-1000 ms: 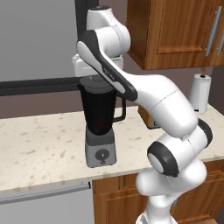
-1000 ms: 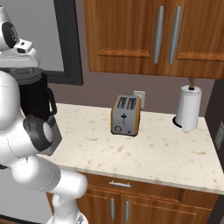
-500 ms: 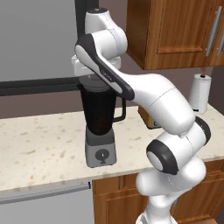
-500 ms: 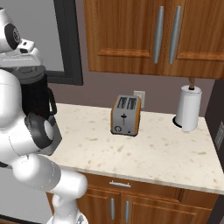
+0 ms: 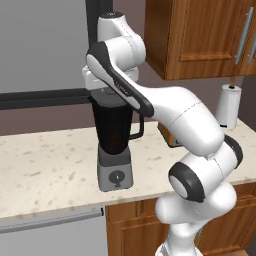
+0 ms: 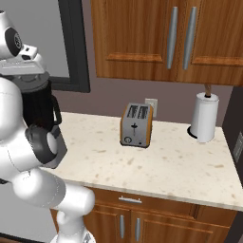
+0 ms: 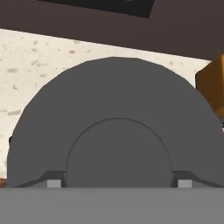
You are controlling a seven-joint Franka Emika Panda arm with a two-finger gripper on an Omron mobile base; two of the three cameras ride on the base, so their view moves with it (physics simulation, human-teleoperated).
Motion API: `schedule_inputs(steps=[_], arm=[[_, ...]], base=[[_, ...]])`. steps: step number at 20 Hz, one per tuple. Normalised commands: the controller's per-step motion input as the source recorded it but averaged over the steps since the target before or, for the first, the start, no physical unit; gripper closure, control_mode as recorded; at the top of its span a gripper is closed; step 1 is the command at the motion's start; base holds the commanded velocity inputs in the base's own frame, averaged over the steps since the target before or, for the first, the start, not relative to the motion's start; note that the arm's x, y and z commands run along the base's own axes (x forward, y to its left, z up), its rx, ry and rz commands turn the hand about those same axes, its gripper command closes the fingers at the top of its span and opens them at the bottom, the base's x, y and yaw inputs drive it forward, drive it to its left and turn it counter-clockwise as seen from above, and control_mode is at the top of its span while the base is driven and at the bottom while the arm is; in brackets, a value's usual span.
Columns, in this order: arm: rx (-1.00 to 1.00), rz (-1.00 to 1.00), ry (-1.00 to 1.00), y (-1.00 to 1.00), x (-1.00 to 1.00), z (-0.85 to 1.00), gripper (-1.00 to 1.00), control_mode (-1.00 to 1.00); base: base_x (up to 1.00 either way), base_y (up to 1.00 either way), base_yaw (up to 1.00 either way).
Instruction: Open the blender lid, put the apple in the blender, close the lid, and start the blender.
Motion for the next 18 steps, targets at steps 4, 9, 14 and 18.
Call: schedule_inputs(steps=[4,9,14,18], arm=[[0.00,0.00,0.03,0.00,-0.09,0.00,1.00,-1.00],[0.00,0.00,0.06,0.00,-0.02,0.03,1.00,-1.00],[0.00,0.00,0.10,0.00,0.00,-0.04,1.00,-1.00],[0.00,0.00,0.01,0.00,0.00,-0.27,1.00,-1.00]], base=[[0.00,0.00,0.00],[0.00,0.00,0.00],[0.00,0.00,0.00],[0.00,0.00,0.00]])
